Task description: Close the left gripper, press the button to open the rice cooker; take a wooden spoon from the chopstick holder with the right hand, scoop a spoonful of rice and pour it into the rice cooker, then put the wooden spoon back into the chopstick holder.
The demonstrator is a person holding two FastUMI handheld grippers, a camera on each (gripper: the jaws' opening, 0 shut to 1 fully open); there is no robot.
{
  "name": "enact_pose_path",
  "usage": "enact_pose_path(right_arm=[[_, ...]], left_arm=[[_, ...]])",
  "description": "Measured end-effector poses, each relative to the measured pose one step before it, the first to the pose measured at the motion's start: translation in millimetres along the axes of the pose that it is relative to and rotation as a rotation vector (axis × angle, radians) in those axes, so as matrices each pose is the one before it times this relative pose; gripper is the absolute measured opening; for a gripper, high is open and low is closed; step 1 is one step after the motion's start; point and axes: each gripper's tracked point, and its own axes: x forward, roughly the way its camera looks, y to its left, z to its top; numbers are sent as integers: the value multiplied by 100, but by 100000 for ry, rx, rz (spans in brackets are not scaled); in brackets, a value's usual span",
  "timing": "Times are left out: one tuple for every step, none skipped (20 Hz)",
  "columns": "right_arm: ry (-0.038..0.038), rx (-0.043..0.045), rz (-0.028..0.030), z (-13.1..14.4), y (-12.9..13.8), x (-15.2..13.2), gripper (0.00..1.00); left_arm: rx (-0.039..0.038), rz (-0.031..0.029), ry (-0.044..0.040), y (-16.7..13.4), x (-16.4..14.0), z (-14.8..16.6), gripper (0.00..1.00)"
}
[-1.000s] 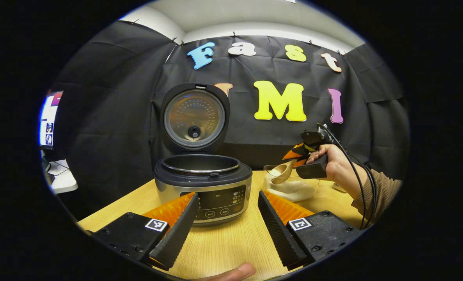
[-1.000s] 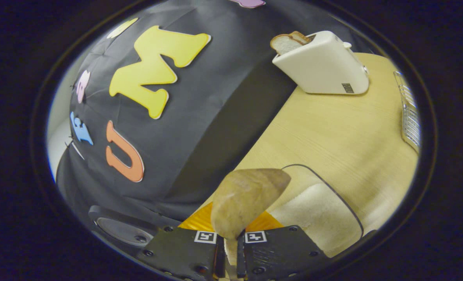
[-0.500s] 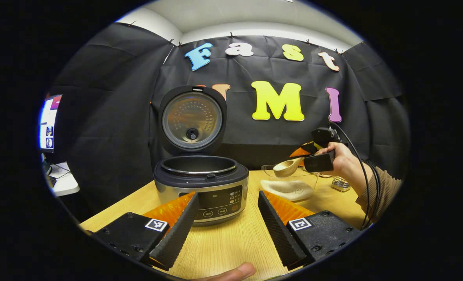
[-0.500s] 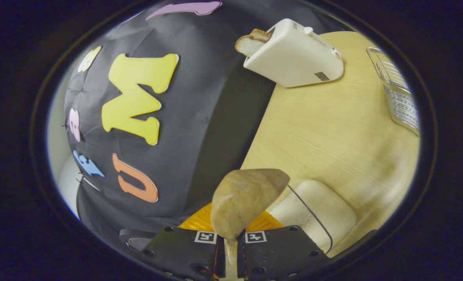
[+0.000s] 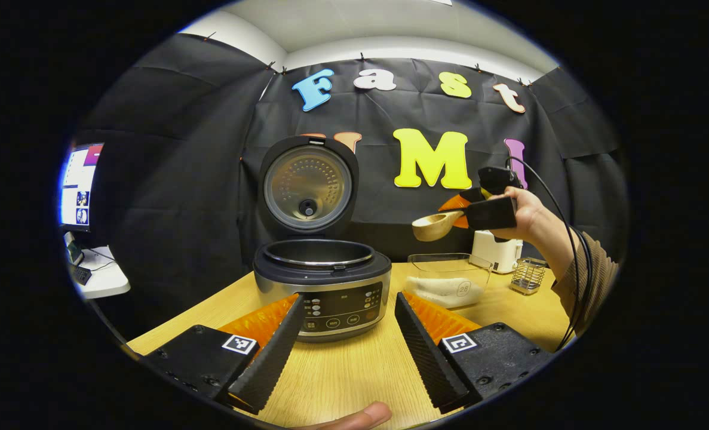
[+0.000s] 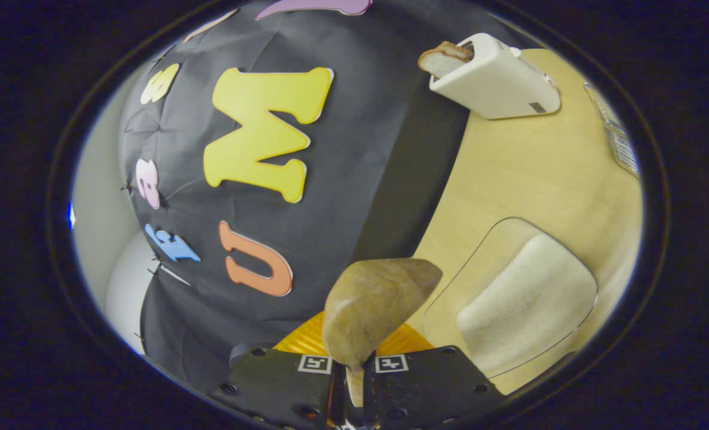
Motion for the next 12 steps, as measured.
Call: enact_pose_path(right_arm=[[1775, -1276, 667, -1087, 688, 315, 11], [2081, -1259, 584, -1195, 590, 459, 11], [2150, -1547, 82, -1437, 702, 708, 11], [1840, -2762, -543, -1043, 397, 683, 12], [863, -3921, -1099, -1036, 352, 676, 12], [593, -4167, -875, -1027, 501, 651, 11], [667, -3492, -123, -979, 660, 627, 11], [1174, -2745, -140, -1203, 510, 530, 11], [1825, -2396, 351, -1256, 600, 561, 11], [1917, -2470, 127, -1097, 708, 701, 12], [2303, -2632, -660, -1142, 533, 776, 12], [2221, -3600, -1319, -1056, 417, 779, 11]], left_arm=[[-295, 508, 339, 186, -110, -51, 97], [-403, 541, 403, 217, -177, -132, 97], [-583, 262, 74, 167, -251, -48, 97], [-529, 145, -48, 113, -237, 58, 97], [-365, 349, -190, 317, -188, -13, 96], [-48, 612, 6, 319, -107, -32, 96], [-67, 858, 130, 322, -120, -86, 97], [-380, 663, 175, 360, -91, -95, 97], [-590, 549, 184, 352, -74, -92, 97], [-635, 663, 190, 397, -106, -1, 97], [-676, 484, 172, 282, -77, -68, 97], [-868, 318, 147, 290, 0, -47, 97]])
